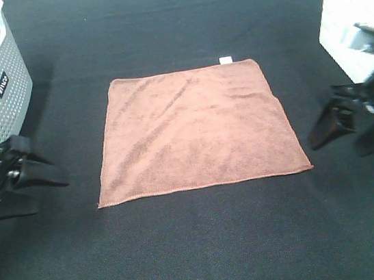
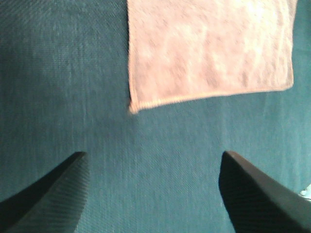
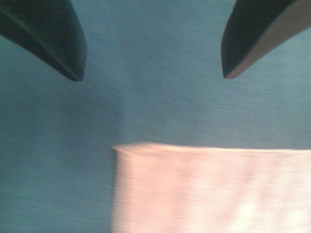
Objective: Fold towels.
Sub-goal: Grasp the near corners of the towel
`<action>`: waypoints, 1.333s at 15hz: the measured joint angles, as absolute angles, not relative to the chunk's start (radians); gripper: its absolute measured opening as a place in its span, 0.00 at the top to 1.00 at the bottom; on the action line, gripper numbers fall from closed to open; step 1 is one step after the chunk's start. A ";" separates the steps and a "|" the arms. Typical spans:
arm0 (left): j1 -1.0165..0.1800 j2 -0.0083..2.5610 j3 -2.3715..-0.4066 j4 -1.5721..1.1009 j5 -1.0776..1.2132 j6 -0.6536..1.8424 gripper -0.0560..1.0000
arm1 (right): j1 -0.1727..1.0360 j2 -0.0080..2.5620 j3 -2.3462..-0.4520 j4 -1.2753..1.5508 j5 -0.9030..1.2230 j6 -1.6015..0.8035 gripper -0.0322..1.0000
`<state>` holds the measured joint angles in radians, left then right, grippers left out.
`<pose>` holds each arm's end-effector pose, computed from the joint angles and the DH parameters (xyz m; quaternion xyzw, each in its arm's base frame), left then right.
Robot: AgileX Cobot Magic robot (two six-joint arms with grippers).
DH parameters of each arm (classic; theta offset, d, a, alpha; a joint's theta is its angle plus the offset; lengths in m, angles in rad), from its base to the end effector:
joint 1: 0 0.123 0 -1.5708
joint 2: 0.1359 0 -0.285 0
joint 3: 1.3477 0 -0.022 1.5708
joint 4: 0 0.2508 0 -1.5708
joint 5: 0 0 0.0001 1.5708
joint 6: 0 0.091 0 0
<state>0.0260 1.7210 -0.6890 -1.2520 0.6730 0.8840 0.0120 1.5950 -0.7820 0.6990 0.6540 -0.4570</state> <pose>0.2737 -0.0468 0.1380 -0.0873 0.9308 -0.3267 0.1386 0.2730 0.0390 0.1747 0.0265 0.9679 0.2078 0.1389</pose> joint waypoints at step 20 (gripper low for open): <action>-0.213 2.096 -1.019 -1.368 0.590 0.900 0.28 | 0.049 2.082 -1.115 0.925 0.722 -0.714 0.25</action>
